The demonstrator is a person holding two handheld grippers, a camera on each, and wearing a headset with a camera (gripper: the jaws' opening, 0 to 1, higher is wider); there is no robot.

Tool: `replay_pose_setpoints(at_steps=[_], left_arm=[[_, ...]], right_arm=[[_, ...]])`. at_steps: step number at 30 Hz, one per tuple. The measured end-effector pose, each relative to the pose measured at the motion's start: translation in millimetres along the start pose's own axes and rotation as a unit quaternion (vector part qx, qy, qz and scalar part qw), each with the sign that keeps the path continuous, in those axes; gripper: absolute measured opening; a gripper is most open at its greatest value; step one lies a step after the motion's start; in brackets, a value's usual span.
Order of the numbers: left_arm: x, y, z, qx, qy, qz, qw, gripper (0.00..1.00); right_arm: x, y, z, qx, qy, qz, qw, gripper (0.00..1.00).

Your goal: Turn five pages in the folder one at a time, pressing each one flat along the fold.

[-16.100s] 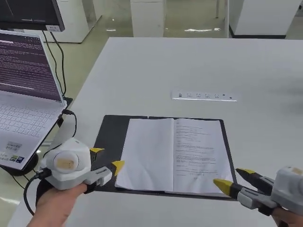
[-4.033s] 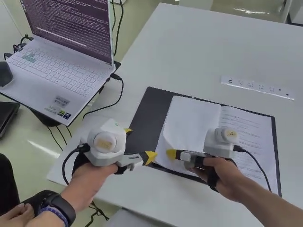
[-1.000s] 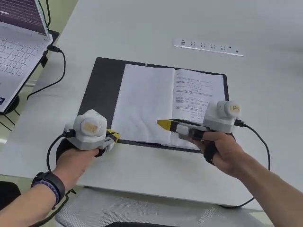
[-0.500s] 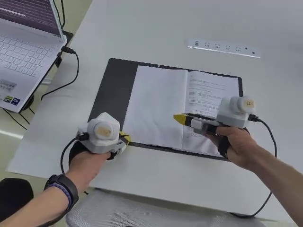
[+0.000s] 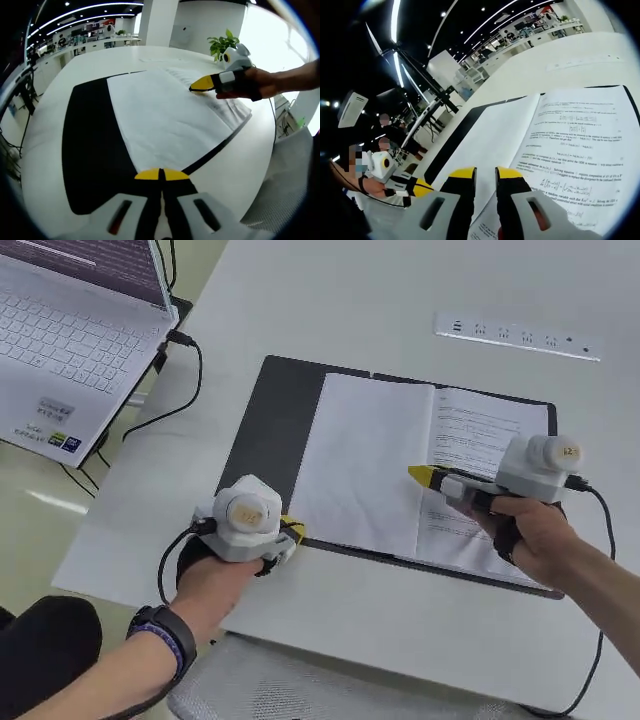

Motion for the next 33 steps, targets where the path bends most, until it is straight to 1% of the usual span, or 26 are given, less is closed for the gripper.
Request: replay_pose_setpoints(at_steps=[2, 5, 7, 8, 12, 13, 15, 17, 18, 19, 20, 21, 22, 23, 25, 29, 33], left_arm=[[0.6, -0.1, 0.0, -0.001, 0.000, 0.000, 1.0000, 0.00], [0.1, -0.6, -0.3, -0.002, -0.004, 0.000, 1.0000, 0.00], [0.3, -0.9, -0.4, -0.003, -0.009, 0.000, 1.0000, 0.00], [0.4, -1.0, -0.3, -0.003, -0.010, 0.000, 0.9999, 0.00], [0.5, -1.1, -0.7, -0.003, -0.005, -0.001, 1.0000, 0.00], [0.7, -1.0, -0.7, -0.003, -0.005, -0.001, 1.0000, 0.00], [0.9, -1.0, -0.6, -0.003, -0.007, -0.002, 1.0000, 0.00], [0.9, -1.0, -0.6, -0.003, -0.012, -0.003, 0.9999, 0.00], [0.7, -1.0, -0.6, -0.002, -0.011, -0.003, 0.9999, 0.00], [0.7, -0.9, -0.6, -0.002, -0.010, -0.003, 0.9999, 0.00], [0.7, -0.9, -0.7, -0.002, -0.009, -0.002, 1.0000, 0.00], [0.6, -0.9, -0.7, -0.002, -0.009, -0.002, 1.0000, 0.00], [0.5, -0.9, -0.8, -0.003, -0.009, -0.002, 1.0000, 0.00], [0.5, -1.0, -0.9, -0.003, -0.009, -0.003, 1.0000, 0.00], [0.5, -1.2, -1.0, -0.004, -0.010, -0.004, 0.9999, 0.00], [0.4, -1.2, -1.1, -0.003, -0.009, -0.004, 0.9999, 0.00], [0.4, -1.1, -1.3, -0.003, -0.011, -0.004, 0.9999, 0.00]], right_arm=[[2.5, -0.1, -5.5, 0.011, -0.005, 0.001, 0.9999, 0.14], [5.8, -1.0, -12.4, 0.026, -0.005, 0.002, 0.9997, 0.11], [7.7, -1.7, -18.4, 0.041, -0.014, 0.000, 0.9991, 0.08], [8.7, -2.1, -21.6, 0.050, -0.010, 0.002, 0.9987, 0.07], [12.8, -6.6, -26.9, 0.062, -0.006, 0.005, 0.9980, 0.00], [13.2, -7.4, -26.9, 0.062, -0.006, 0.005, 0.9980, 0.00], [16.6, -11.7, -24.3, 0.051, -0.003, 0.009, 0.9986, 0.00], [18.4, -11.7, -22.4, 0.046, 0.024, 0.020, 0.9985, 0.00], [17.7, -12.2, -20.4, 0.041, 0.024, 0.016, 0.9987, 0.00], [18.9, -13.4, -16.3, 0.030, 0.031, 0.015, 0.9989, 0.00], [21.3, -13.5, -13.9, 0.026, 0.036, 0.018, 0.9989, 0.00], [23.3, -11.4, -16.3, 0.040, 0.023, 0.007, 0.9989, 0.00], [24.0, -11.9, -17.7, 0.043, 0.019, 0.001, 0.9989, 0.00], [25.3, -12.3, -18.0, 0.040, 0.024, 0.002, 0.9989, 0.00], [26.8, -12.7, -19.6, 0.042, 0.024, 0.000, 0.9988, 0.00], [32.3, -13.9, -24.3, 0.054, 0.009, -0.003, 0.9985, 0.00], [38.6, -16.7, -32.3, 0.068, -0.005, 0.006, 0.9976, 0.00]])
Point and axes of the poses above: the centre of the closed fingertips' face, and the gripper's own axes: y roughly backward along the fingers, x roughly to its right, z roughly out of its underside, the point moved 8 cm from there along y, roughly backward along the fingers, and after that the axes turned 13 degrees about -x, right-handed, at the moved point
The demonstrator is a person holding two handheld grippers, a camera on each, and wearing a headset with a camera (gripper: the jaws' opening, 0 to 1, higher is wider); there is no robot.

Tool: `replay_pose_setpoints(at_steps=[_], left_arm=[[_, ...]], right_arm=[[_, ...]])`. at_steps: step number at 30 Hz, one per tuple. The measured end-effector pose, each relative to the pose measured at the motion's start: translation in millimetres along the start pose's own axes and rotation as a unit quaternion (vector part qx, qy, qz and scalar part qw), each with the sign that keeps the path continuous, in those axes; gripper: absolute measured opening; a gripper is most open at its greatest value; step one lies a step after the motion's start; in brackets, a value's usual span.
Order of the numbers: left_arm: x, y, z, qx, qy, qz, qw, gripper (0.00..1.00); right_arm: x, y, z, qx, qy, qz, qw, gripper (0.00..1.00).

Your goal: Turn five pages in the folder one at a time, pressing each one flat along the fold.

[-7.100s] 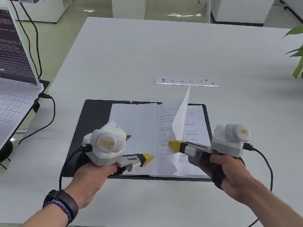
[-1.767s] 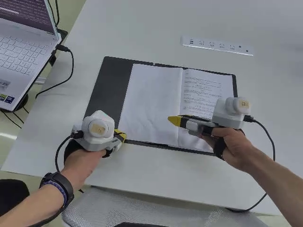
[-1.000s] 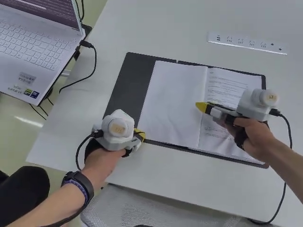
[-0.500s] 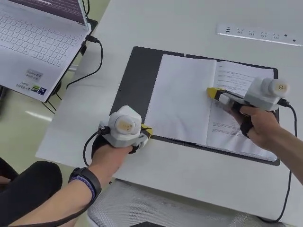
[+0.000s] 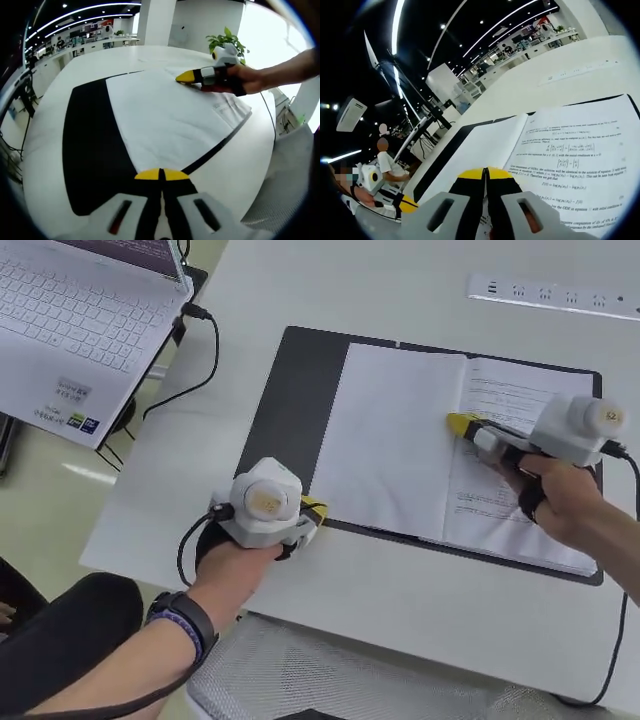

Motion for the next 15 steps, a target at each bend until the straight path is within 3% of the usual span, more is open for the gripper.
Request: replay_pose_setpoints(at_steps=[8, 15], left_arm=[[0.3, 0.4, -0.8, -0.002, -0.008, 0.002, 1.0000, 0.00], [0.8, 0.6, -1.1, -0.002, -0.006, 0.002, 1.0000, 0.00]], right_arm=[[15.4, -11.8, -14.2, 0.010, -0.015, 0.007, 0.9998, 0.00], [30.5, -24.4, -36.7, 0.029, -0.038, 0.025, 0.9985, 0.00]])
Point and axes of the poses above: the centre of the closed fingertips' face, and the gripper's own axes: y roughly backward along the fingers, x roughly to its right, z roughly out of its underside, the point moved 8 cm from there along y, roughly backward along the fingers, and after that the axes turned 13 degrees about -x, right-handed, at the moved point
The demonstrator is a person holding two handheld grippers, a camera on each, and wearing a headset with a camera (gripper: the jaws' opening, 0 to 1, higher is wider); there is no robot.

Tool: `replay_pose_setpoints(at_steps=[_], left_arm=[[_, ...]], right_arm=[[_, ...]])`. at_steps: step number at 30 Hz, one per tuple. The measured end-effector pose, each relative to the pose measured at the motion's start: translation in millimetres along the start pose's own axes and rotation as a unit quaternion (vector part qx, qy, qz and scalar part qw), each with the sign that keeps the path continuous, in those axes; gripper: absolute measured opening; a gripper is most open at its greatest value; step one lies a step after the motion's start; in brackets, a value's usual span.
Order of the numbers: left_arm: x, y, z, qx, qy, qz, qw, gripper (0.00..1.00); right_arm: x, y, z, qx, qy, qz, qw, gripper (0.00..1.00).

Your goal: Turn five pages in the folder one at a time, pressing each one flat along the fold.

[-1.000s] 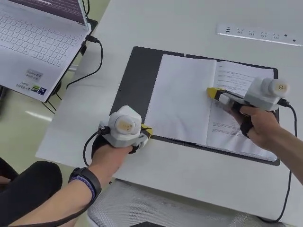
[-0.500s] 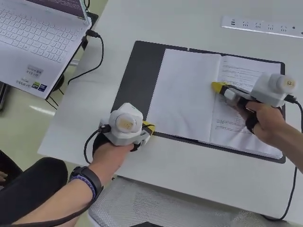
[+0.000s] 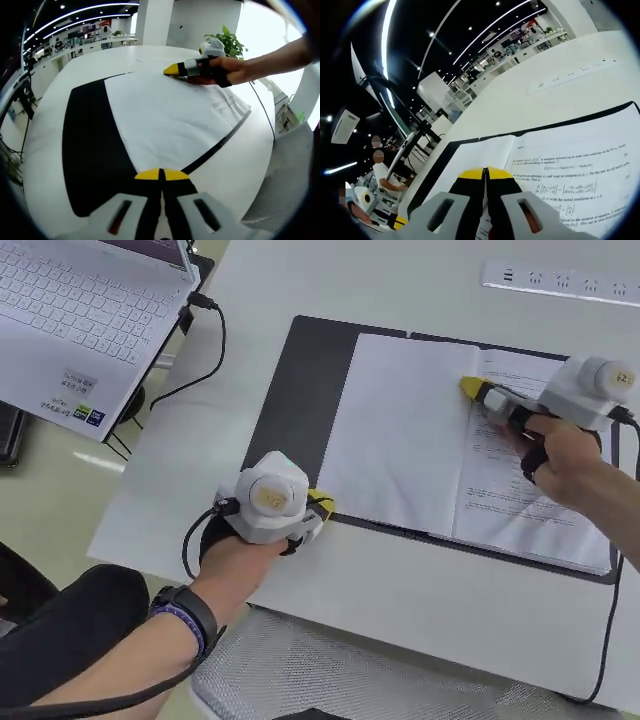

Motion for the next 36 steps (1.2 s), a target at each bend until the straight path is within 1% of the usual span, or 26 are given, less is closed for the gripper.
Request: replay_pose_setpoints(at_steps=[3, 4, 7, 10, 13, 14, 17, 19, 23, 25, 29, 30, 35, 36], left_arm=[[0.1, 0.1, 0.1, 0.000, 0.003, 0.000, 1.0000, 0.00], [0.3, 0.2, 0.1, 0.000, 0.003, 0.000, 1.0000, 0.00], [0.4, 0.5, 0.4, 0.001, 0.006, -0.001, 1.0000, 0.00], [0.4, 0.7, 0.4, 0.000, 0.007, -0.001, 1.0000, 0.00], [0.3, 0.8, 0.0, -0.003, 0.006, 0.000, 1.0000, 0.00], [0.3, 0.8, -0.1, -0.004, 0.006, 0.000, 1.0000, 0.00], [0.5, 0.8, -0.2, -0.005, 0.005, 0.000, 1.0000, 0.00], [0.7, 1.1, 0.1, -0.003, 0.007, 0.000, 1.0000, 0.00], [0.6, 0.9, -0.1, -0.004, 0.007, 0.000, 1.0000, 0.00], [0.5, 0.7, 0.0, -0.003, 0.007, 0.001, 1.0000, 0.00], [0.7, 0.7, 0.0, -0.002, 0.007, 0.000, 1.0000, 0.00], [0.8, 0.7, 0.0, -0.002, 0.006, 0.000, 1.0000, 0.00], [0.6, 0.6, -0.3, -0.001, 0.006, 0.000, 1.0000, 0.00], [0.5, 0.6, -0.4, 0.000, 0.006, 0.000, 1.0000, 0.00]], right_arm=[[8.1, -5.8, -5.8, 0.016, -0.026, 0.005, 0.9995, 0.00], [5.3, -5.3, -6.1, 0.018, -0.027, 0.006, 0.9995, 0.00], [7.4, -8.8, -8.5, 0.027, -0.032, 0.010, 0.9991, 0.00], [-1.7, -7.3, -8.8, 0.041, -0.039, 0.012, 0.9983, 0.00], [-5.9, -7.6, -10.8, 0.051, -0.046, 0.013, 0.9975, 0.00], [1.2, -11.7, -14.5, 0.054, -0.050, 0.014, 0.9972, 0.00], [2.0, -13.5, -18.0, 0.059, -0.057, 0.015, 0.9965, 0.00], [7.7, -16.7, -20.8, 0.059, -0.059, 0.015, 0.9964, 0.00], [3.8, -14.6, -19.7, 0.057, -0.054, 0.015, 0.9968, 0.00], [0.2, -11.8, -17.3, 0.054, -0.051, 0.015, 0.9972, 0.00], [-5.6, -6.6, -11.4, 0.043, -0.047, 0.008, 0.9980, 0.00], [-1.4, -8.0, -11.5, 0.039, -0.045, 0.005, 0.9982, 0.00], [1.7, -7.0, -5.6, 0.028, -0.036, -0.002, 0.9990, 0.00], [-4.4, -3.7, -2.4, 0.026, -0.034, -0.004, 0.9991, 0.00]])
Point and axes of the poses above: the centre of the closed fingertips' face, and the gripper's own axes: y roughly backward along the fingers, x roughly to its right, z roughly out of its underside, the point moved 8 cm from there along y, roughly backward along the fingers, and after that the axes turned 13 degrees about -x, right-handed, at the moved point
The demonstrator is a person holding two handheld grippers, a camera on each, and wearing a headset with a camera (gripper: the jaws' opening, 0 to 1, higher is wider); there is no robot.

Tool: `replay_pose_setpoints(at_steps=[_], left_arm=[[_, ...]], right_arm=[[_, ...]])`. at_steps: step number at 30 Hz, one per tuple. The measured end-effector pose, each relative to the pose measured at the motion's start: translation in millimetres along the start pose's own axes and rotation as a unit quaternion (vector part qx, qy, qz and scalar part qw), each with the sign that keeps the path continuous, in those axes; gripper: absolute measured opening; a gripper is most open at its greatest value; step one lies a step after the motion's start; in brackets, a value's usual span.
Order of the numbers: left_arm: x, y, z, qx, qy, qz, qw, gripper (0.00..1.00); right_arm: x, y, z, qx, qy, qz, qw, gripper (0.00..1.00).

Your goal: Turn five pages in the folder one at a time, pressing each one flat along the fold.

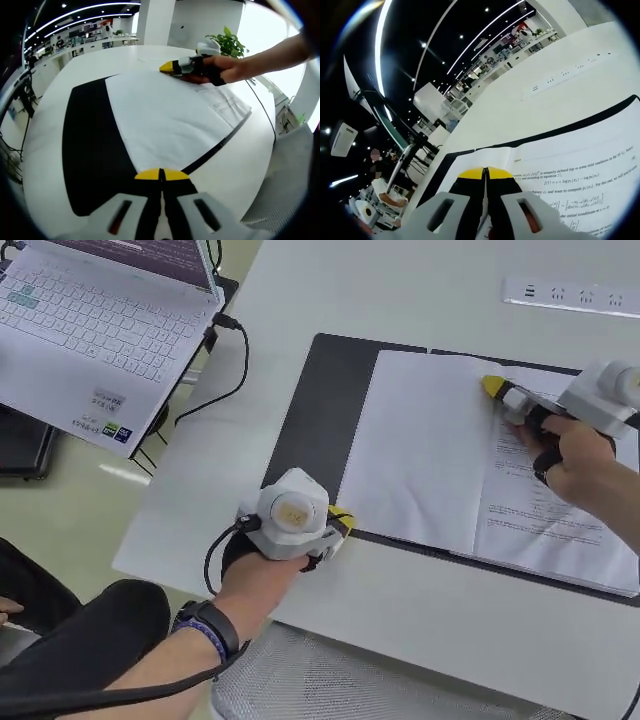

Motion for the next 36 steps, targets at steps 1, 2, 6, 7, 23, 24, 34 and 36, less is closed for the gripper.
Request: replay_pose_setpoints(at_steps=[1, 2, 6, 7, 23, 24, 34, 36], left_arm=[[-0.1, -0.1, 0.0, 0.000, 0.000, 0.000, 1.0000, 0.00], [-0.1, 0.0, -0.1, 0.000, 0.000, 0.001, 1.0000, 0.00], [-0.2, -0.2, -0.2, -0.001, 0.000, 0.001, 1.0000, 0.00], [-0.2, -0.1, -0.1, 0.000, 0.000, 0.001, 1.0000, 0.00], [-0.2, -0.5, 0.1, 0.002, 0.002, 0.002, 1.0000, 0.00], [-0.2, -0.5, 0.0, 0.002, 0.002, 0.002, 1.0000, 0.00], [-2.0, -0.9, -0.7, -0.005, -0.014, 0.012, 0.9998, 0.00], [-1.5, -0.7, -0.5, -0.005, -0.014, 0.011, 0.9998, 0.00]], right_arm=[[-1.6, 1.2, 1.6, -0.001, 0.000, -0.002, 1.0000, 0.00], [-7.4, 4.6, 5.0, -0.004, -0.001, -0.006, 1.0000, 0.00], [-19.9, 14.3, 14.9, -0.020, 0.005, -0.025, 0.9995, 0.00], [-21.6, 15.8, 16.7, -0.022, 0.007, -0.026, 0.9994, 0.00], [-17.2, 32.0, 49.8, -0.049, 0.024, -0.050, 0.9973, 0.00], [-20.2, 34.5, 53.6, -0.048, 0.024, -0.050, 0.9973, 0.00], [-39.0, 51.8, 79.6, -0.062, 0.028, -0.063, 0.9957, 0.00], [-40.3, 54.2, 82.8, -0.061, 0.025, -0.065, 0.9957, 0.00]])
Point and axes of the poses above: the centre of the closed fingertips' face, and the gripper's own axes: y roughly backward along the fingers, x roughly to its right, z roughly out of its underside, the point moved 8 cm from there along y, roughly backward along the fingers, and after that the axes turned 13 degrees about -x, right-handed, at the moved point
